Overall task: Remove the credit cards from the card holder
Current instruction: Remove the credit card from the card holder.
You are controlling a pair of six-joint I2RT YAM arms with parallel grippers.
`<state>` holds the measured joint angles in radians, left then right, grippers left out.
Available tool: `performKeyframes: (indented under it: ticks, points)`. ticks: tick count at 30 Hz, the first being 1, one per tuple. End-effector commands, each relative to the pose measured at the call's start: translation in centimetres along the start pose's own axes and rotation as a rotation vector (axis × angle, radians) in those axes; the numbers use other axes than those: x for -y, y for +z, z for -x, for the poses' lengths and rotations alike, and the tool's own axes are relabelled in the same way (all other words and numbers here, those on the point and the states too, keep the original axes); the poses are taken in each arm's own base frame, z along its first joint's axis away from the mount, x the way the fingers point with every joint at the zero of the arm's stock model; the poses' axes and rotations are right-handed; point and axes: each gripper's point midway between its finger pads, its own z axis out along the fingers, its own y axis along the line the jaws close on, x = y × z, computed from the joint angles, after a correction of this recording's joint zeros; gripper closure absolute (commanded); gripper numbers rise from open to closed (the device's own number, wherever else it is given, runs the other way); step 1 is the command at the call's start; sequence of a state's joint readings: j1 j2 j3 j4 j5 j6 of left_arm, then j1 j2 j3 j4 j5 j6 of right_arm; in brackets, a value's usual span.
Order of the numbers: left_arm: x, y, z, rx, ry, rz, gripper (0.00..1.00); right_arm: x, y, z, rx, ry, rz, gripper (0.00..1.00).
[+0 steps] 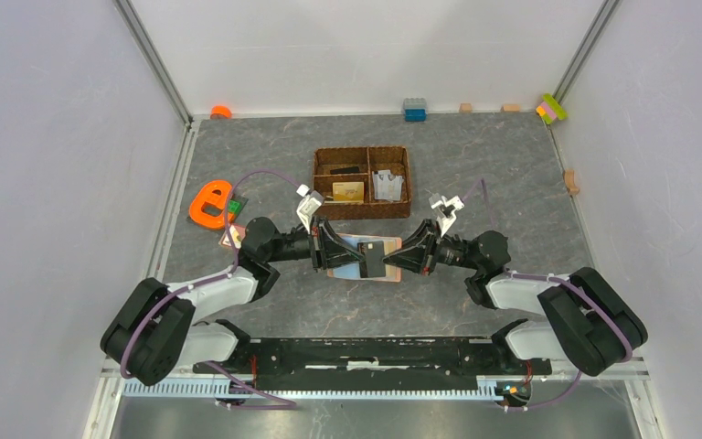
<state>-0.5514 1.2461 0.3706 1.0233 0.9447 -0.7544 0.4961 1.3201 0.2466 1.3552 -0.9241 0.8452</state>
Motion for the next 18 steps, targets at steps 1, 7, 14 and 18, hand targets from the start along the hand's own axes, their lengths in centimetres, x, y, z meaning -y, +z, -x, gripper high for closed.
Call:
performKeyframes:
  ticks: [1, 7, 14, 18]
  points:
    - [0.8, -0.1, 0.5, 0.013, 0.016, -0.027, 0.97, -0.6, -0.1, 1.2, 0.044, -0.066, 0.027, 1.0]
    - [0.7, 0.4, 0.5, 0.013, -0.004, -0.043, 0.82, -0.1, 0.0, 1.2, 0.041, -0.065, 0.008, 1.0]
    - [0.0, 0.6, 0.7, 0.026, -0.027, -0.026, 0.92, -0.1, 0.0, 1.2, 0.041, -0.064, 0.01, 1.0]
    - [-1.4, 0.3, 1.1, 0.051, -0.042, 0.052, 0.98, 0.3, -0.4, 1.6, 0.067, -0.062, -0.022, 1.0]
